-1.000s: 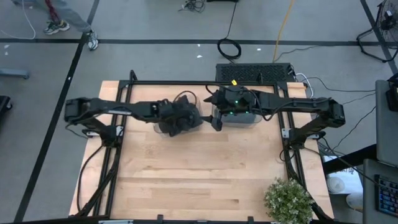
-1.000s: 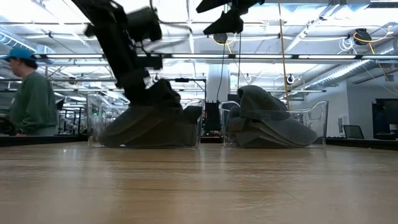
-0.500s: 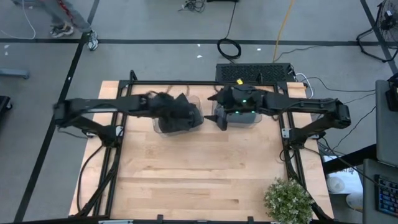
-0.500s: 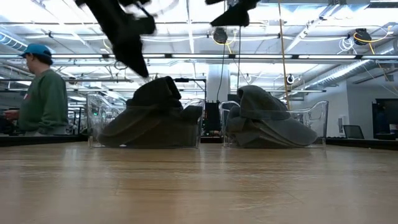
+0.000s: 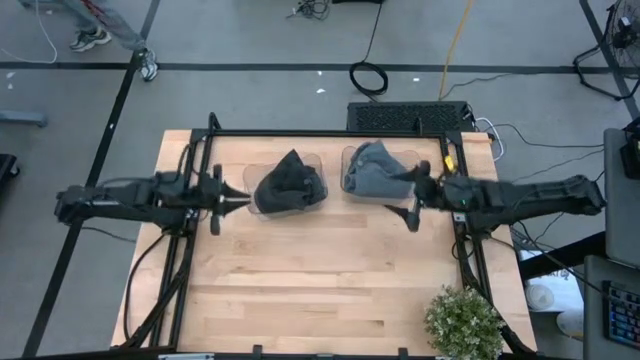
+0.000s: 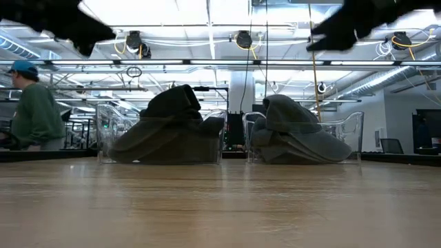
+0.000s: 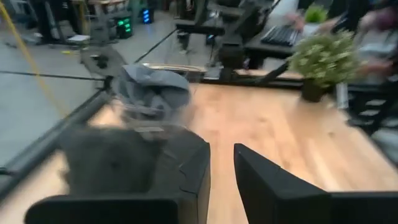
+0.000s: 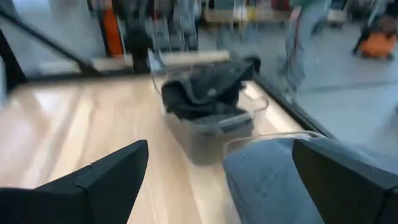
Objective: Pick & Place hat
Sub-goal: Return to Home Position
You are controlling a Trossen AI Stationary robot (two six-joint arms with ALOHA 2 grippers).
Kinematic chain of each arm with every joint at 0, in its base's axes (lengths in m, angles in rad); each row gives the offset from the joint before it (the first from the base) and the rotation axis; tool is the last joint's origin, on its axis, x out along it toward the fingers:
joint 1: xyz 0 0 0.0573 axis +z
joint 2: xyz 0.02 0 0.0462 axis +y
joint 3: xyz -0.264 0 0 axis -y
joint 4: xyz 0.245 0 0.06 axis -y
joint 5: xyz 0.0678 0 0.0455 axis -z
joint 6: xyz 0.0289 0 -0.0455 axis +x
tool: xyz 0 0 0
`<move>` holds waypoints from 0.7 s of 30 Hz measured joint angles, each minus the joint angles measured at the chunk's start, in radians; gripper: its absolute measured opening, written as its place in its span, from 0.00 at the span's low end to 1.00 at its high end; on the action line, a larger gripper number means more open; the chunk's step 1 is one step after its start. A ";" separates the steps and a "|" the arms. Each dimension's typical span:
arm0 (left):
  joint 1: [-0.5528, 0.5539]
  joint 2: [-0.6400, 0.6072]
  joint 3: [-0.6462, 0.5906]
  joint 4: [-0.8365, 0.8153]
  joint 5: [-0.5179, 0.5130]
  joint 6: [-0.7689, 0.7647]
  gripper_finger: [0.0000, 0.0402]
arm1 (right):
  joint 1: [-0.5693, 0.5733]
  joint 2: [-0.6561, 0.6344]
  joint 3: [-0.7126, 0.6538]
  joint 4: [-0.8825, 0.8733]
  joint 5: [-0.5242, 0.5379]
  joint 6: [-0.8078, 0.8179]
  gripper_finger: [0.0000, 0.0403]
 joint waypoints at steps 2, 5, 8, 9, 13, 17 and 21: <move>-0.027 -0.103 -0.116 0.073 0.016 -0.037 0.19 | 0.020 -0.106 -0.184 0.190 -0.001 0.023 0.97; -0.072 -0.231 -0.224 0.141 0.016 -0.038 0.19 | 0.033 -0.247 -0.417 0.464 -0.074 0.018 0.97; -0.109 -0.314 -0.295 0.150 0.003 -0.013 0.19 | 0.037 -0.355 -0.599 0.646 -0.142 0.027 0.97; -0.120 -0.337 -0.308 0.141 0.000 -0.007 0.19 | 0.037 -0.384 -0.640 0.681 -0.154 0.031 0.97; -0.157 -0.403 -0.318 0.096 -0.022 0.003 0.19 | 0.037 -0.496 -0.690 0.691 -0.152 0.034 0.97; -0.187 -0.413 -0.319 0.054 -0.052 0.003 0.19 | 0.038 -0.556 -0.694 0.663 -0.172 -0.002 0.97; -0.217 -0.413 -0.326 0.048 -0.086 0.006 0.19 | 0.038 -0.595 -0.695 0.640 -0.182 -0.027 0.97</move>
